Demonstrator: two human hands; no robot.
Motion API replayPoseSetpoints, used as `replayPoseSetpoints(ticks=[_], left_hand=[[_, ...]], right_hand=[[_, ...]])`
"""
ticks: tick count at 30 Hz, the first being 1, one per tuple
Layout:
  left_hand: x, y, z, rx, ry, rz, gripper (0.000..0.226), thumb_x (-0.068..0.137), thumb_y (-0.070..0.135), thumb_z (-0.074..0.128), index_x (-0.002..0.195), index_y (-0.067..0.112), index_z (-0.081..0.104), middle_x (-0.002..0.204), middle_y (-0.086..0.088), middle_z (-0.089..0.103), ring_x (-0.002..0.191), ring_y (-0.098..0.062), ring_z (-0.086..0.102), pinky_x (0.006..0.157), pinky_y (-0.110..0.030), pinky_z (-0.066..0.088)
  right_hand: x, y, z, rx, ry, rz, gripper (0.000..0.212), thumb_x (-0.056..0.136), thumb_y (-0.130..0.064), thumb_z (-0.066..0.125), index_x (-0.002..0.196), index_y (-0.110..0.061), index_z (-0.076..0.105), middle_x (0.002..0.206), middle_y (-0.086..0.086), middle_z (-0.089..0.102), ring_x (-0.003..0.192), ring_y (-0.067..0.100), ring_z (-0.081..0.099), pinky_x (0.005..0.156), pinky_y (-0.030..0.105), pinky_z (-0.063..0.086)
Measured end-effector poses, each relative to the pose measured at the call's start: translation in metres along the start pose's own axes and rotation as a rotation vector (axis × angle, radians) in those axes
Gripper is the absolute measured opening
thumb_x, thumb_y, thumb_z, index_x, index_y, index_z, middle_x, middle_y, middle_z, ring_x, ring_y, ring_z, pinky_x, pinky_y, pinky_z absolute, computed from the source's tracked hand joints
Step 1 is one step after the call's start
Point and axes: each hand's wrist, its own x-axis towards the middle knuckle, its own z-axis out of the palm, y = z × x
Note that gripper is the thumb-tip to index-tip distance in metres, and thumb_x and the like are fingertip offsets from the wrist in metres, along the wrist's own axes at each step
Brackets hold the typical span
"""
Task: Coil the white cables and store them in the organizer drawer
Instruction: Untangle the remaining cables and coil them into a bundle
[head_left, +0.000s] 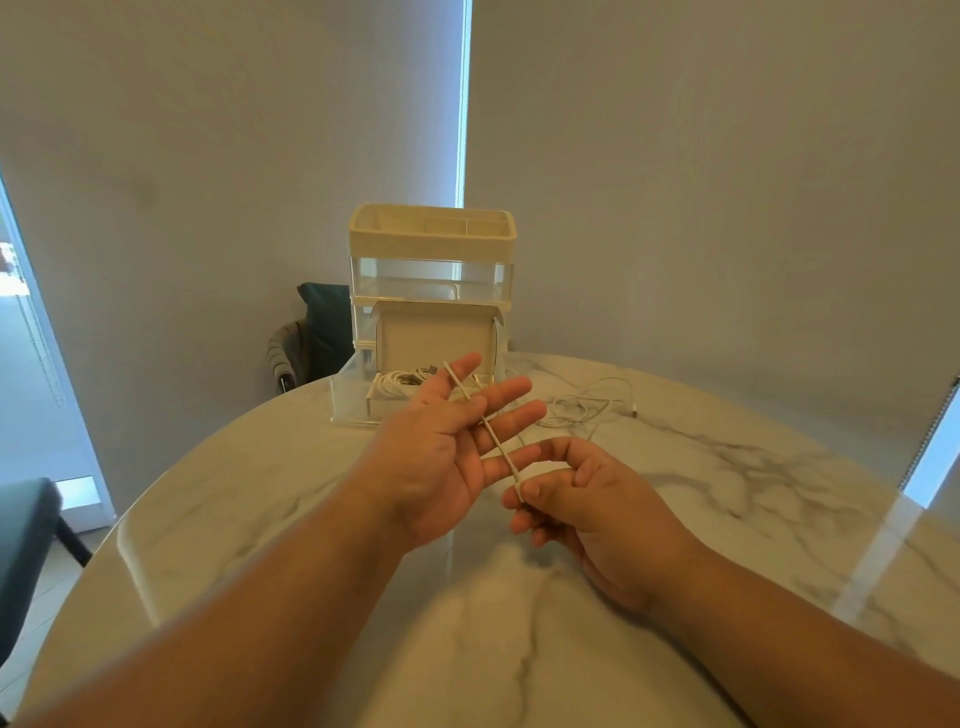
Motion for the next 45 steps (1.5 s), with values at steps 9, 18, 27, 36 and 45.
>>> replayPoseSetpoints(ticks=[9, 18, 27, 36, 45], left_hand=[[-0.001, -0.004, 0.001, 0.056, 0.046, -0.045, 0.029, 0.104, 0.007, 0.034, 0.122, 0.007, 0.057, 0.115, -0.017, 0.071, 0.104, -0.029, 0.07, 0.083, -0.042, 0.058], [-0.004, -0.006, 0.005, 0.063, 0.033, -0.048, 0.032, 0.107, 0.016, 0.031, 0.129, 0.008, 0.052, 0.112, -0.016, 0.072, 0.102, -0.029, 0.071, 0.079, -0.035, 0.06], [-0.006, -0.006, 0.009, 0.069, 0.047, -0.043, 0.03, 0.107, 0.019, 0.031, 0.121, 0.009, 0.056, 0.111, -0.012, 0.073, 0.102, -0.024, 0.071, 0.086, -0.038, 0.057], [-0.004, -0.007, 0.007, 0.073, 0.09, -0.033, 0.026, 0.105, 0.016, 0.037, 0.113, 0.01, 0.061, 0.078, -0.003, 0.068, 0.064, -0.013, 0.063, 0.07, -0.031, 0.051], [-0.006, -0.012, 0.009, 0.204, 0.097, -0.05, 0.03, 0.105, 0.022, 0.037, 0.112, 0.005, 0.06, 0.063, -0.001, 0.051, 0.051, -0.011, 0.038, 0.056, -0.029, 0.036]], right_hand=[[0.001, 0.002, -0.003, -0.055, 0.037, -0.003, 0.026, 0.091, 0.006, 0.06, 0.115, 0.0, 0.054, 0.084, 0.02, 0.072, 0.069, 0.025, 0.066, 0.067, 0.034, 0.053], [0.002, 0.002, -0.005, -0.06, 0.058, -0.001, 0.022, 0.091, 0.004, 0.06, 0.111, -0.003, 0.055, 0.089, 0.024, 0.072, 0.072, 0.026, 0.068, 0.073, 0.037, 0.054], [0.003, 0.002, -0.006, -0.084, 0.06, -0.011, 0.027, 0.09, 0.001, 0.063, 0.115, -0.003, 0.055, 0.088, 0.023, 0.072, 0.073, 0.027, 0.068, 0.073, 0.037, 0.055], [0.001, 0.0, -0.002, -0.131, 0.056, -0.013, 0.027, 0.091, 0.003, 0.062, 0.115, -0.006, 0.053, 0.088, 0.023, 0.072, 0.073, 0.027, 0.069, 0.069, 0.034, 0.055], [-0.003, 0.001, -0.005, -0.185, -0.013, 0.005, 0.033, 0.088, 0.0, 0.067, 0.118, -0.01, 0.056, 0.091, 0.017, 0.073, 0.087, 0.028, 0.071, 0.073, 0.034, 0.052]])
